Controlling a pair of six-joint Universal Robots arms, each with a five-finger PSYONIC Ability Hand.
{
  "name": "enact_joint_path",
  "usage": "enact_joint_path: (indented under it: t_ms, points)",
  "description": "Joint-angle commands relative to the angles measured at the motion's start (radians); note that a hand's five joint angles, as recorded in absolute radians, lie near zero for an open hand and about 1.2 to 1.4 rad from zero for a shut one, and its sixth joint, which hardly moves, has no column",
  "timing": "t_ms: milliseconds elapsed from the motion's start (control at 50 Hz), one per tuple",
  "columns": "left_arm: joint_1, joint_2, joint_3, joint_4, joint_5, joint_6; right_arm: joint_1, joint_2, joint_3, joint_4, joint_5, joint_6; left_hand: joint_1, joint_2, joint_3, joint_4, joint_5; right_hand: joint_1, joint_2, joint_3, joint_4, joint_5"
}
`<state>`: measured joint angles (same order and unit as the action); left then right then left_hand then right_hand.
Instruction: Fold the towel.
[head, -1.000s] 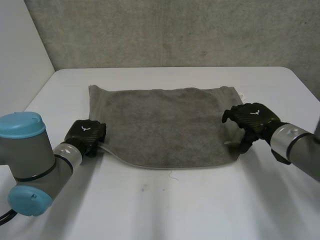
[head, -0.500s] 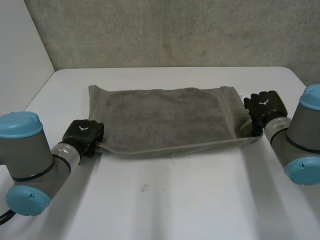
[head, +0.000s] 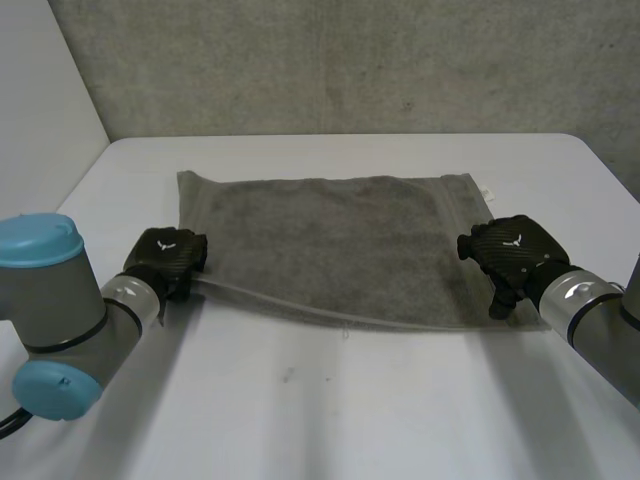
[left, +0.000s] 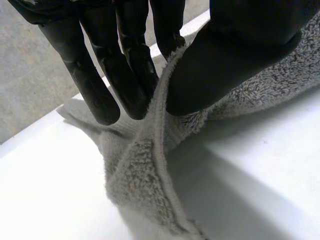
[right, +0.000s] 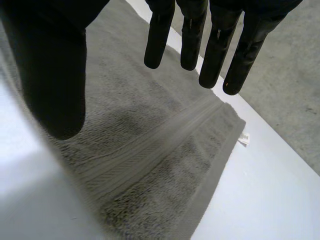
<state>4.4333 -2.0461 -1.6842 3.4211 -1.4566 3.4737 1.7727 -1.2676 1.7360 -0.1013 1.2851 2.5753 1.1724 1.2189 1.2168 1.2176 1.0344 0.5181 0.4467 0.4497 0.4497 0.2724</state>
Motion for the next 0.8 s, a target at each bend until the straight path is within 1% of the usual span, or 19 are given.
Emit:
enact_joint_path:
  t_ms: [20, 140, 180, 200, 240, 260, 320, 460, 500, 540, 660, 700, 720, 740, 760, 800]
  points:
    - [0.000, -0.008, 0.053, -0.003, -0.001, -0.004, -0.007, -0.001, 0.007, 0.038, 0.008, 0.014, 0.224, 0.177, 0.179, 0.179, 0.187, 0.010, 0.082, 0.079, 0.079, 0.081]
    - [0.000, -0.014, 0.115, -0.011, -0.002, -0.007, -0.010, 0.048, 0.007, 0.035, 0.013, 0.057, 0.224, 0.177, 0.179, 0.179, 0.187, 0.019, 0.090, 0.087, 0.087, 0.090]
    - [-0.002, -0.026, 0.141, -0.013, -0.002, -0.007, -0.010, 0.101, -0.010, 0.035, 0.016, 0.126, 0.224, 0.177, 0.179, 0.179, 0.187, 0.019, 0.090, 0.087, 0.087, 0.090]
    - [-0.002, -0.026, 0.141, -0.013, -0.002, -0.007, -0.010, 0.102, -0.010, 0.035, 0.016, 0.126, 0.224, 0.177, 0.179, 0.179, 0.187, 0.019, 0.090, 0.087, 0.087, 0.090]
    - [-0.002, -0.039, 0.161, -0.013, -0.004, -0.010, -0.007, 0.138, -0.026, 0.031, 0.013, 0.190, 0.224, 0.177, 0.179, 0.179, 0.187, 0.019, 0.090, 0.087, 0.087, 0.090]
    - [-0.002, -0.039, 0.161, -0.013, -0.004, -0.010, -0.007, 0.139, -0.026, 0.031, 0.013, 0.190, 0.224, 0.177, 0.179, 0.179, 0.187, 0.019, 0.090, 0.087, 0.087, 0.090]
    - [-0.003, -0.051, 0.178, -0.013, -0.004, -0.016, 0.002, 0.192, -0.055, 0.008, 0.016, 0.253, 0.224, 0.177, 0.179, 0.179, 0.187, 0.031, 0.102, 0.099, 0.099, 0.102]
    - [-0.002, -0.059, 0.195, -0.016, -0.004, -0.018, 0.005, 0.221, -0.085, -0.057, 0.060, 0.267, 0.224, 0.177, 0.179, 0.179, 0.187, 0.113, 0.184, 0.181, 0.181, 0.184]
    - [0.000, -0.059, 0.195, -0.016, -0.004, -0.018, 0.005, 0.226, -0.099, -0.081, 0.085, 0.264, 0.224, 0.177, 0.179, 0.179, 0.187, 0.201, 0.272, 0.269, 0.269, 0.272]
    - [0.000, -0.059, 0.193, -0.016, -0.004, -0.018, 0.005, 0.229, -0.105, -0.089, 0.091, 0.261, 0.224, 0.177, 0.179, 0.179, 0.187, 0.227, 0.299, 0.296, 0.296, 0.298]
    - [0.001, -0.060, 0.189, -0.016, -0.004, -0.018, -0.007, 0.257, -0.133, -0.093, 0.094, 0.253, 0.224, 0.177, 0.179, 0.179, 0.187, 0.368, 0.440, 0.437, 0.437, 0.439]
    - [0.001, -0.060, 0.187, -0.016, -0.004, -0.018, -0.015, 0.261, -0.142, -0.095, 0.094, 0.250, 0.224, 0.177, 0.179, 0.179, 0.187, 0.456, 0.527, 0.524, 0.524, 0.527]
    - [0.001, -0.060, 0.184, -0.016, -0.004, -0.018, -0.015, 0.261, -0.142, -0.095, 0.094, 0.250, 0.224, 0.177, 0.179, 0.179, 0.187, 0.456, 0.528, 0.525, 0.525, 0.528]
    - [0.004, -0.060, 0.182, -0.016, -0.004, -0.018, -0.033, 0.261, -0.145, -0.095, 0.094, 0.249, 0.224, 0.177, 0.179, 0.179, 0.187, 0.526, 0.598, 0.595, 0.595, 0.597]
    - [0.005, -0.060, 0.182, -0.016, -0.004, -0.018, -0.033, 0.261, -0.145, -0.095, 0.094, 0.249, 0.224, 0.177, 0.179, 0.179, 0.187, 0.527, 0.598, 0.595, 0.595, 0.598]
    - [0.008, -0.059, 0.178, -0.019, -0.005, -0.018, -0.067, 0.257, -0.148, -0.090, 0.094, 0.238, 0.224, 0.177, 0.179, 0.179, 0.187, 0.876, 0.948, 0.945, 0.945, 0.947]
